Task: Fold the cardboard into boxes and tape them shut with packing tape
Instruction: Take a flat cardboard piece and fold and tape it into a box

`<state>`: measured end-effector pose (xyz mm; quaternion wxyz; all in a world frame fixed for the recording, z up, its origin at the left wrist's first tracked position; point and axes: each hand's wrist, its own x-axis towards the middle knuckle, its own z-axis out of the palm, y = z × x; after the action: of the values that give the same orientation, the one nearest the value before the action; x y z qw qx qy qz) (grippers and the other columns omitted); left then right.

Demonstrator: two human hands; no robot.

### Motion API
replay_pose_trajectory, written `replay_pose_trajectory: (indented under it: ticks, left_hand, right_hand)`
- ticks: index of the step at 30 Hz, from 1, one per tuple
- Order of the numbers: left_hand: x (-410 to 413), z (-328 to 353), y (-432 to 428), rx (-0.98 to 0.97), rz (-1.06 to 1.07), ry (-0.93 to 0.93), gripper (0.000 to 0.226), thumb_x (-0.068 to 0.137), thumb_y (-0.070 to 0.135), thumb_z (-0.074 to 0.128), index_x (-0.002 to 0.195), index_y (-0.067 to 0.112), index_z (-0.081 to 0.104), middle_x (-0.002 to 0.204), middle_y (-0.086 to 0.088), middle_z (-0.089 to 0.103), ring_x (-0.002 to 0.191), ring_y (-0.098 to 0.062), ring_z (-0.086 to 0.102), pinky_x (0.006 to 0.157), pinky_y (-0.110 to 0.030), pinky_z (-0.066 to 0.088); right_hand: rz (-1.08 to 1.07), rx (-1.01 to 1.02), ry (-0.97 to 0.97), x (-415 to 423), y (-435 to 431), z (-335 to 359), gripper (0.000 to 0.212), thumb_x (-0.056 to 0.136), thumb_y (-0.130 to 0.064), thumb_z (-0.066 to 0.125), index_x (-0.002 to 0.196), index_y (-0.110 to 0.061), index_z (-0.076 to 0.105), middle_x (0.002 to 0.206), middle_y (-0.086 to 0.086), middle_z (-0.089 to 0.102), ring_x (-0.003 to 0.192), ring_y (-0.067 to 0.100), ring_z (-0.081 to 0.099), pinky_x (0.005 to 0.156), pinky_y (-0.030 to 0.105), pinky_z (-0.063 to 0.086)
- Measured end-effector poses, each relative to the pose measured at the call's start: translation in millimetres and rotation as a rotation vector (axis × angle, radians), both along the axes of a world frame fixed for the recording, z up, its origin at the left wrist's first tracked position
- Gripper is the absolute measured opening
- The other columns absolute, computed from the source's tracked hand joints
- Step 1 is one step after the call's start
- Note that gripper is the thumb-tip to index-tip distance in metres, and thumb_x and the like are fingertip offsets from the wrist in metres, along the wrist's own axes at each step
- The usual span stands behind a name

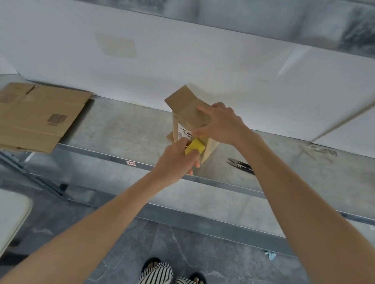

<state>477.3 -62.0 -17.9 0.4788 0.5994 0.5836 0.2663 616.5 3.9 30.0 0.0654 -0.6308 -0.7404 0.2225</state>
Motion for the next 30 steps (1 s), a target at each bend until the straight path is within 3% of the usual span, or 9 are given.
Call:
replay_pose_trajectory:
  ticks: [3, 6, 15, 19, 22, 25, 28, 30]
  left_hand:
    - [8.5, 5.7, -2.7, 0.008, -0.040, -0.083, 0.008, 0.092, 0.023, 0.049, 0.094, 0.015, 0.051, 0.079, -0.004, 0.068, 0.050, -0.013, 0.058, 0.049, -0.018, 0.045]
    - [18.5, 5.3, -4.0, -0.007, -0.022, -0.143, 0.009, 0.094, 0.025, 0.049, 0.095, 0.016, 0.050, 0.074, -0.003, 0.068, 0.046, -0.013, 0.058, 0.047, -0.019, 0.046]
    - [22.7, -15.2, -2.3, -0.086, 0.111, -0.031, 0.018, 0.091, 0.029, 0.051, 0.093, 0.012, 0.052, 0.068, -0.010, 0.068, 0.040, -0.012, 0.056, 0.041, -0.015, 0.043]
    - [26.8, -18.5, 1.4, -0.104, 0.171, -0.070, 0.030, 0.090, 0.031, 0.055, 0.109, 0.013, 0.043, 0.078, -0.012, 0.067, 0.040, -0.013, 0.056, 0.044, -0.020, 0.048]
    - [28.8, -19.8, 2.8, -0.107, 0.134, -0.089, 0.030, 0.093, 0.031, 0.052, 0.117, 0.023, 0.038, 0.080, -0.009, 0.067, 0.038, -0.012, 0.052, 0.042, -0.019, 0.046]
    - [30.8, -20.3, 5.2, -0.076, 0.100, -0.137, 0.021, 0.095, 0.025, 0.049, 0.115, 0.020, 0.050, 0.084, -0.007, 0.067, 0.036, -0.011, 0.049, 0.042, -0.020, 0.045]
    - [32.8, -19.7, 7.8, -0.084, 0.126, -0.179, 0.017, 0.095, 0.022, 0.049, 0.105, 0.013, 0.059, 0.087, -0.006, 0.068, 0.037, -0.014, 0.048, 0.044, -0.022, 0.045]
    - [32.9, -19.2, 10.6, -0.101, 0.155, -0.196, 0.016, 0.095, 0.023, 0.049, 0.102, 0.012, 0.059, 0.087, -0.007, 0.068, 0.039, -0.014, 0.048, 0.043, -0.022, 0.044]
  right_hand:
    - [0.071, -0.019, 0.050, 5.7, 9.1, -2.4, 0.066, 0.078, -0.033, 0.069, 0.136, -0.035, 0.039, 0.130, 0.004, 0.038, 0.118, 0.029, 0.036, 0.097, 0.044, 0.038]
    - [0.110, -0.069, 0.138, 14.0, 17.3, -3.0, 0.068, 0.077, -0.025, 0.072, 0.137, -0.033, 0.042, 0.123, -0.001, 0.038, 0.117, 0.026, 0.037, 0.097, 0.041, 0.038]
    - [0.151, -0.106, 0.204, 23.2, 26.7, -4.9, 0.066, 0.080, -0.015, 0.071, 0.139, -0.024, 0.043, 0.131, 0.004, 0.041, 0.116, 0.024, 0.042, 0.100, 0.038, 0.039]
    - [0.145, -0.120, 0.207, 26.9, 29.2, -4.5, 0.068, 0.082, -0.015, 0.071, 0.141, -0.025, 0.040, 0.133, 0.001, 0.039, 0.116, 0.022, 0.043, 0.097, 0.032, 0.039]
    - [0.147, -0.129, 0.208, 27.8, 30.5, -5.3, 0.068, 0.082, -0.016, 0.070, 0.142, -0.025, 0.039, 0.134, 0.001, 0.039, 0.117, 0.022, 0.043, 0.098, 0.035, 0.039]
    - [0.136, -0.118, 0.186, 26.7, 32.6, -6.8, 0.069, 0.082, -0.018, 0.070, 0.143, -0.026, 0.038, 0.139, 0.005, 0.036, 0.126, 0.026, 0.036, 0.104, 0.042, 0.036]
    - [0.071, -0.119, 0.195, 32.5, 29.6, -5.6, 0.074, 0.081, -0.028, 0.071, 0.144, -0.033, 0.034, 0.155, 0.004, 0.016, 0.143, 0.024, 0.015, 0.113, 0.048, 0.022]
    - [0.003, -0.075, 0.304, 42.1, 22.4, -2.5, 0.070, 0.083, -0.033, 0.069, 0.144, -0.032, 0.035, 0.158, 0.000, 0.013, 0.145, 0.018, 0.010, 0.116, 0.042, 0.015]
